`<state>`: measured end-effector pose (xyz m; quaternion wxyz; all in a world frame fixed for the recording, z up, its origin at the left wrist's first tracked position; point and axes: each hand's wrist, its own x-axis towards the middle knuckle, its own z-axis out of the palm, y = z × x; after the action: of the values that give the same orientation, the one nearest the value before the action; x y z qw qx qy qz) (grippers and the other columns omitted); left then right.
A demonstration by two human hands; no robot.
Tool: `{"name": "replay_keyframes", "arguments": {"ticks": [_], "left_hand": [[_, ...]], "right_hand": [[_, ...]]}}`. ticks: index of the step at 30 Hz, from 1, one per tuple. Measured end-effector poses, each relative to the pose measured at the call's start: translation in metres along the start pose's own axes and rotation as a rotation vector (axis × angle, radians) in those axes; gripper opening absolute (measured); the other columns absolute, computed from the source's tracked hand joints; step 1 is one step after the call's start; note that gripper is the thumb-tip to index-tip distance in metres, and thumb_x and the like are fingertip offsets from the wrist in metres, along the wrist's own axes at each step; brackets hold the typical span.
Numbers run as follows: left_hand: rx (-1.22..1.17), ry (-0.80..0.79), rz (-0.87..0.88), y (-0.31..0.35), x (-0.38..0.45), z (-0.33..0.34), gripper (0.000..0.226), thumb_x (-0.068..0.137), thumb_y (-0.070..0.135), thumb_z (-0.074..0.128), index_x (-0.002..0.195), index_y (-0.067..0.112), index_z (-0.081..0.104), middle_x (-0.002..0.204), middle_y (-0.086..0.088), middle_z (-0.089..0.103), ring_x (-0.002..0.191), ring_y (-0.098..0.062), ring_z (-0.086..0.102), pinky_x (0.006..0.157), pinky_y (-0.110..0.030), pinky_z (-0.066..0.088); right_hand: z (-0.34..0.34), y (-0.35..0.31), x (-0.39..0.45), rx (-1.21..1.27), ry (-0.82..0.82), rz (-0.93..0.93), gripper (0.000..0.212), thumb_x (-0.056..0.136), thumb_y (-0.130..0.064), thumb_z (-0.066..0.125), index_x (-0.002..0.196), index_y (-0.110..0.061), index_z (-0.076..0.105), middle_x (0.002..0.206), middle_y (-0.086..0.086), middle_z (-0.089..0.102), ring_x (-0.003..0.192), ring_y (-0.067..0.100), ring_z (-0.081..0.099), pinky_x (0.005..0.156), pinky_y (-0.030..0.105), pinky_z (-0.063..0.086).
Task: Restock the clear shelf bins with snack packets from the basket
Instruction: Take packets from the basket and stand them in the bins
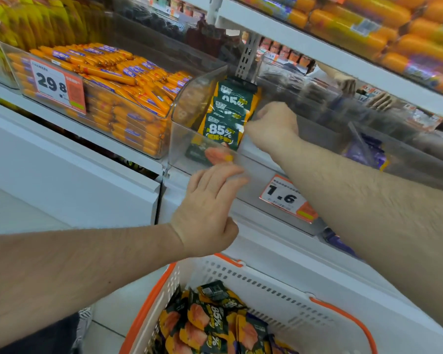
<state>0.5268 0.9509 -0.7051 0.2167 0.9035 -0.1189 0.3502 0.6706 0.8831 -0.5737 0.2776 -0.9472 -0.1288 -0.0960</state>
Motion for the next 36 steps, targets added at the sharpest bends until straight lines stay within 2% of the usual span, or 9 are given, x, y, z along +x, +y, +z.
{"name": "replay_keyframes", "arguments": {"ticks": [5, 8, 12, 15, 18, 21, 26, 32, 36], "left_hand": [[-0.199, -0.429, -0.327, 0.024, -0.031, 0.021, 0.066, 0.083, 0.018, 0.057, 0.144, 0.019, 0.033, 0.145, 0.004, 0.037, 0.137, -0.017, 0.030, 0.112, -0.032, 0.016], [-0.237, -0.612, -0.421, 0.031, -0.042, 0.027, 0.060, 0.084, 0.019, 0.059, 0.140, 0.020, 0.038, 0.137, 0.006, 0.046, 0.129, -0.017, 0.041, 0.109, -0.035, 0.030], [-0.196, -0.812, -0.455, 0.032, -0.062, 0.036, 0.046, 0.077, 0.034, 0.058, 0.120, 0.019, 0.049, 0.108, 0.009, 0.053, 0.105, -0.018, 0.055, 0.086, -0.031, 0.046], [-0.215, -0.881, -0.491, 0.028, -0.078, 0.039, 0.046, 0.080, 0.034, 0.058, 0.123, 0.021, 0.047, 0.110, 0.008, 0.056, 0.104, -0.016, 0.057, 0.088, -0.034, 0.050], [-0.268, -0.961, -0.586, 0.022, -0.086, 0.042, 0.052, 0.088, 0.023, 0.059, 0.135, 0.023, 0.037, 0.120, 0.008, 0.051, 0.100, -0.010, 0.055, 0.079, -0.024, 0.052], [-0.280, -0.992, -0.600, 0.021, -0.089, 0.044, 0.054, 0.090, 0.022, 0.057, 0.138, 0.024, 0.035, 0.117, 0.012, 0.051, 0.098, -0.006, 0.053, 0.068, -0.015, 0.044], [-0.288, -1.010, -0.609, 0.023, -0.087, 0.044, 0.053, 0.091, 0.022, 0.056, 0.139, 0.025, 0.035, 0.119, 0.014, 0.053, 0.102, -0.008, 0.054, 0.078, -0.019, 0.045], [-0.337, -1.028, -0.683, 0.017, -0.086, 0.039, 0.046, 0.092, 0.020, 0.056, 0.135, 0.024, 0.040, 0.111, 0.013, 0.056, 0.098, -0.007, 0.057, 0.079, -0.023, 0.053], [-0.358, -1.000, -0.732, 0.017, -0.084, 0.036, 0.048, 0.091, 0.023, 0.058, 0.136, 0.021, 0.041, 0.115, 0.009, 0.054, 0.100, -0.011, 0.058, 0.086, -0.028, 0.054]], "right_hand": [[-0.009, 0.022, -0.076, 0.024, 0.463, -0.826, 0.009, 0.076, -0.015, 0.055, 0.074, -0.010, 0.062, 0.068, 0.004, 0.058, 0.065, 0.029, 0.055, 0.058, 0.041, 0.046], [0.010, 0.052, -0.123, 0.117, 0.469, -0.941, 0.009, 0.074, -0.011, 0.057, 0.067, -0.007, 0.062, 0.061, 0.005, 0.054, 0.058, 0.029, 0.052, 0.057, 0.037, 0.042], [0.056, 0.114, -0.180, 0.227, 0.188, -0.527, 0.008, 0.077, -0.013, 0.057, 0.070, -0.014, 0.061, 0.066, -0.005, 0.054, 0.063, 0.016, 0.050, 0.059, 0.026, 0.040], [0.096, 0.168, -0.209, -0.082, -0.393, -0.171, 0.018, 0.087, -0.018, 0.056, 0.071, -0.025, 0.051, 0.073, -0.006, 0.052, 0.074, 0.020, 0.054, 0.062, 0.032, 0.044], [0.126, 0.208, -0.235, -0.338, -0.964, -0.167, 0.020, 0.089, -0.026, 0.055, 0.087, -0.007, 0.062, 0.086, 0.011, 0.063, 0.076, 0.025, 0.056, 0.073, 0.044, 0.052], [0.145, 0.228, -0.259, -0.466, -1.211, -0.192, 0.027, 0.085, -0.039, 0.064, 0.091, -0.012, 0.064, 0.086, 0.007, 0.063, 0.076, 0.025, 0.058, 0.068, 0.041, 0.056], [0.156, 0.234, -0.275, -0.464, -1.220, -0.151, 0.017, 0.082, -0.010, 0.060, 0.096, -0.014, 0.068, 0.100, 0.007, 0.069, 0.091, 0.029, 0.063, 0.074, 0.041, 0.058], [0.121, 0.234, -0.242, -0.102, -1.050, 0.208, 0.021, 0.084, -0.012, 0.066, 0.076, -0.023, 0.050, 0.083, -0.001, 0.054, 0.076, 0.014, 0.050, 0.065, 0.029, 0.041], [0.090, 0.231, -0.225, 0.219, -0.888, 0.445, 0.015, 0.087, -0.006, 0.066, 0.094, -0.016, 0.058, 0.083, 0.009, 0.053, 0.071, 0.018, 0.048, 0.057, 0.028, 0.037]]}}
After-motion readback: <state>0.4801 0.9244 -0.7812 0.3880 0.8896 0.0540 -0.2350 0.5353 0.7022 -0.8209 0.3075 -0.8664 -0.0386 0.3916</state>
